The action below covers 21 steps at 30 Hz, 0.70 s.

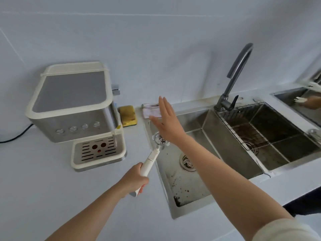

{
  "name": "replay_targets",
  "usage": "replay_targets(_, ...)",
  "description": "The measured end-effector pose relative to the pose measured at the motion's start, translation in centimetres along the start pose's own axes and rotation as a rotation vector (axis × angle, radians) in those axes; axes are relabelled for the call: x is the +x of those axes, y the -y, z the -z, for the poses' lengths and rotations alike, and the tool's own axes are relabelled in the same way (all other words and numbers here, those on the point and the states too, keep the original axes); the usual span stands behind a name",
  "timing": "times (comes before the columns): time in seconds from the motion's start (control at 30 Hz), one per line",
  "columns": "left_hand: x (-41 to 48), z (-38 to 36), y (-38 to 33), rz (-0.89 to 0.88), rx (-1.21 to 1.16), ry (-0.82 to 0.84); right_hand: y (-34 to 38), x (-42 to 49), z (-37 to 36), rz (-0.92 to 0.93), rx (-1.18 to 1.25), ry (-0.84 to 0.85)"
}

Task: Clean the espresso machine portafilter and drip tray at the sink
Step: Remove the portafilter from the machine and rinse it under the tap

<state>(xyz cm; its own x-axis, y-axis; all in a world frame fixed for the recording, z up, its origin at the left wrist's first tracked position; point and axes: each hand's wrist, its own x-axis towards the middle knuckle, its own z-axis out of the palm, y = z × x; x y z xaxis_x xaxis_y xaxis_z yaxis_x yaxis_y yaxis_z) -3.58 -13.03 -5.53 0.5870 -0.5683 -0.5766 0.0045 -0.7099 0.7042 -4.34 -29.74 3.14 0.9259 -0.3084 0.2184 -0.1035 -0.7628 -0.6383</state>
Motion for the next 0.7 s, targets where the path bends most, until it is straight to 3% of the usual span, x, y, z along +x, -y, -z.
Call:
replay_targets(0.23, 6.8, -7.6, -9.6, -0.016, -0.076, -0.016, -14.3, 0.0, 8.4, -0.188, 0.066, 0.072)
replay_targets(0.6, 11.4, -12.6, -18.3, 0.039, -0.107, -0.113, -29.7, 4.8, 16.3, -0.917, 0.659, -0.023)
replay_targets(0.7, 11.8, -12.3, -19.0, 0.045, -0.106, -0.124, -31.7, 6.9, 17.1, -1.013, 0.869, -0.124)
